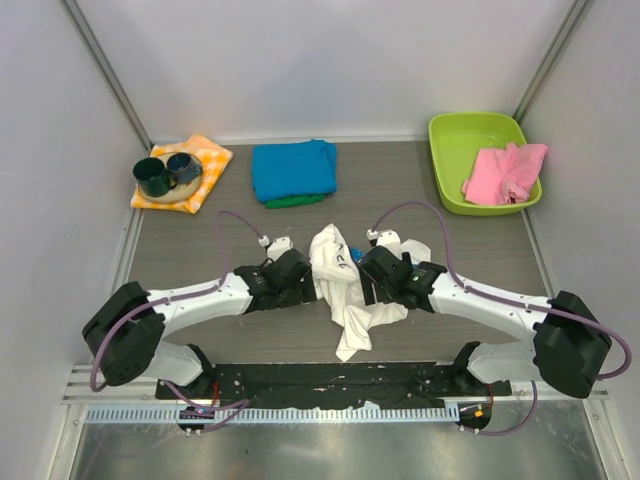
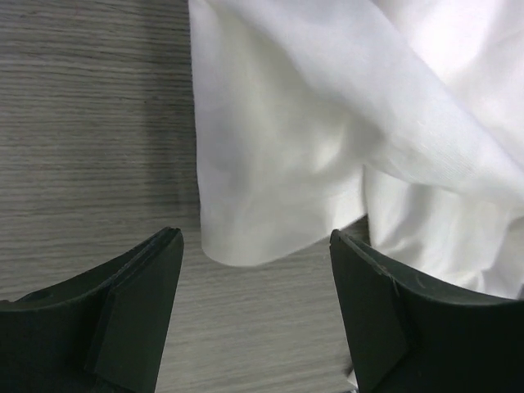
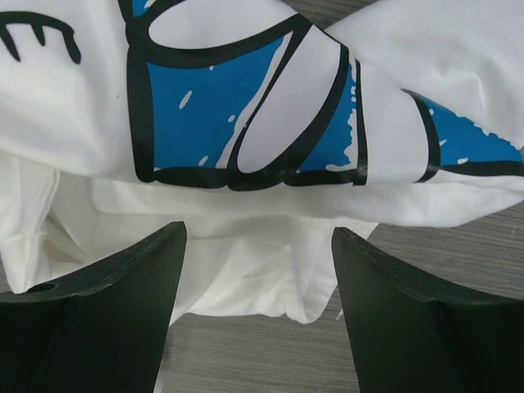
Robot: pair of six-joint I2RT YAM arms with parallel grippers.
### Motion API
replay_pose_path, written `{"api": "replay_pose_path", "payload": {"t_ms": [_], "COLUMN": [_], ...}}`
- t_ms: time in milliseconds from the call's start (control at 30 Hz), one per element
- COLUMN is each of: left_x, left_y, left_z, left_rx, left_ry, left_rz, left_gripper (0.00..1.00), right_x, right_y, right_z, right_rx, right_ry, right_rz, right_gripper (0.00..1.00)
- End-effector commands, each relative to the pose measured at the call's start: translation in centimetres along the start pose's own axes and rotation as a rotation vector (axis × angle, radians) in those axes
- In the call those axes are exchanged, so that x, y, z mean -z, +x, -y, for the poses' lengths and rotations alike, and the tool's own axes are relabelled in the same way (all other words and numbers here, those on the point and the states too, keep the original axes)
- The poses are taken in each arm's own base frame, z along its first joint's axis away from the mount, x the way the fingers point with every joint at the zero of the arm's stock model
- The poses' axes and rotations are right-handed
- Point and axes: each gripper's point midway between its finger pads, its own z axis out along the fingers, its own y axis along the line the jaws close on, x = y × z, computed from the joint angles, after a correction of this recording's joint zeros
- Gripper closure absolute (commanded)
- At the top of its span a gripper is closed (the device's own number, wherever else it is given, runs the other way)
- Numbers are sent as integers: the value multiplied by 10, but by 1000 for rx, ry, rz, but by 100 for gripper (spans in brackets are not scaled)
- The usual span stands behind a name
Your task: Fold and stack the t-shirts
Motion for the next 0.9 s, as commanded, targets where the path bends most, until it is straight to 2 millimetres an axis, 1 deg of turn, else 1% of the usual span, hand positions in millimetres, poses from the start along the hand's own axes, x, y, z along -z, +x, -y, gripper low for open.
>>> {"api": "replay_pose_path", "payload": {"t_ms": [0,33,67,100,133,167,200,267,300,333,367,400,433,500,533,567,600,667,700,733,800,833,867], "left_x": [-15,-22,-25,-28,-33,-35,-37,-42,-43,-45,-47,-48,-49,-46,-43,-39,-27,-10,0,19,39,56,69], "left_y": [-14,-10,-11,-13,-11,-12,-14,-15,-16,-16,-16,-16,-16,-18,-19,-23,-30,-43,-48,-64,-78,-95,-106], "left_z": [11,8,6,5,2,2,0,-2,-2,-3,-2,-2,-1,1,0,-1,1,0,-4,-3,-9,-14,-16], "left_rx": [41,36,36,38,34,32,30,24,23,19,15,15,13,16,11,13,16,18,16,40,56,94,97], "left_ry": [-20,-44,-59,-70,-89,-98,-112,-133,-140,-147,-151,-154,-153,-146,-149,-154,-140,-130,-137,-102,-87,-62,-44], "left_rz": [61,50,59,69,66,73,86,92,98,98,97,93,92,94,99,111,129,171,175,215,234,274,298], "left_gripper": [25,26,28,34,37,41,50,59,70,76,84,100,100,100,100,100,100,100,100,100,100,100,100], "right_x": [-14,-16,-19,-20,-20,-22,-23,-26,-28,-29,-30,-32,-34,-38,-43,-45,-48,-54,-57,-57,-57,-57,-52], "right_y": [-19,-20,-21,-24,-29,-28,-30,-31,-31,-31,-30,-30,-29,-29,-28,-29,-30,-36,-42,-51,-65,-72,-87], "right_z": [-8,-8,-8,-9,-9,-8,-8,-7,-8,-7,-7,-5,-4,1,4,10,13,21,30,34,43,50,50], "right_rx": [-63,-67,-65,-68,-77,-71,-69,-72,-73,-75,-72,-73,-72,-77,-77,-89,-99,-116,-141,-163,-200,-224,-241], "right_ry": [-31,-27,-22,-24,-23,-18,-17,-15,-16,-15,-13,-7,4,26,49,67,80,115,142,152,176,189,181], "right_rz": [56,55,54,58,67,60,63,58,55,54,52,53,53,57,52,52,54,58,66,82,106,115,148], "right_gripper": [23,23,23,23,23,23,23,23,23,23,23,25,28,52,66,96,99,99,99,99,99,99,99]}}
